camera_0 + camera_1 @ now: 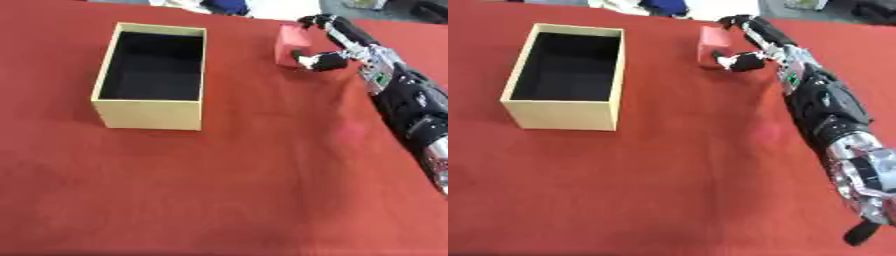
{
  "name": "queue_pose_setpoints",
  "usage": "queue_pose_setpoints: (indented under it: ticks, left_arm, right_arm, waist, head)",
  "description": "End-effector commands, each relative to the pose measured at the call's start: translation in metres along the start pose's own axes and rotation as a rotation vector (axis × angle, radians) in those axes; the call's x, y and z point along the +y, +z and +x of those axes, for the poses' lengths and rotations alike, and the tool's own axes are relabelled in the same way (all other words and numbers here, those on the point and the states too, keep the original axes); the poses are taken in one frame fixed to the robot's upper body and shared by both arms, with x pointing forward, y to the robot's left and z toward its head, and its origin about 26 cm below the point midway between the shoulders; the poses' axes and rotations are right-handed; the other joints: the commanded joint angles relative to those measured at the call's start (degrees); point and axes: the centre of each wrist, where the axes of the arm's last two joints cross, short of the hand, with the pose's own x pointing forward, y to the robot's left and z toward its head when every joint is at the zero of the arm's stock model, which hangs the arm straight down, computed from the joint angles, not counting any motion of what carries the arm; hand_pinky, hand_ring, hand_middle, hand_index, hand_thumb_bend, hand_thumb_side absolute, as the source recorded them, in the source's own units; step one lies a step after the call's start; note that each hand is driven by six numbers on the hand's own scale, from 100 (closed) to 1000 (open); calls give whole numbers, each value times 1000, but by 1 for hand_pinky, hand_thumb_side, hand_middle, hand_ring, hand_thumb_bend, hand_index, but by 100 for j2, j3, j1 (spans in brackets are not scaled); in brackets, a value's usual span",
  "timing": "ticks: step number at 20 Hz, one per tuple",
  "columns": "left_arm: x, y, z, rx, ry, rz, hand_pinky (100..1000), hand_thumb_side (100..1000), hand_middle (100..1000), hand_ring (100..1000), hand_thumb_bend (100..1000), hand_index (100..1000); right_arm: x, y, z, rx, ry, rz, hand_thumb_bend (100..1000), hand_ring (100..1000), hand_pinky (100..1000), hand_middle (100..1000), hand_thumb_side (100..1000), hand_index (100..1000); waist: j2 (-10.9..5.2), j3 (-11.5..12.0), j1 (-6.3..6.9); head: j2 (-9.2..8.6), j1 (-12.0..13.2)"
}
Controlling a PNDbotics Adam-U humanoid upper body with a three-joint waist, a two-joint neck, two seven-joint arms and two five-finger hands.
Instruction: Pick up objects on the table and place them in the box.
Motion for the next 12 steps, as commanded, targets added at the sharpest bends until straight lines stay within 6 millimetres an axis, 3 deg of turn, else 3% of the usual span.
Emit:
queue_pose_setpoints:
  ticks: [1, 4, 12]
  left_arm:
    - [1, -4, 9, -35, -19, -8, 855, 779, 572, 720, 258, 641]
    - [1, -4, 9, -32, -18, -9, 856, 780, 572, 720, 259, 641]
    - [2, -2, 7, -17, -11, -11, 855, 774, 572, 721, 263, 641]
  right_arm:
    - [-11, -4, 2, -20, 18, -52, 312, 857, 798, 427, 271, 697]
    - [-10, -6, 4, -34, 17, -78, 322, 840, 790, 384, 223, 666]
    - [-17, -28, 27, -132, -4, -115, 347, 834, 790, 371, 125, 661]
  waist:
    - [-81, -19, 38]
    - [-92, -46, 31]
    - [-241, -102, 7]
  head:
    - [-46, -2]
    - [-43, 15]
    - [24, 22]
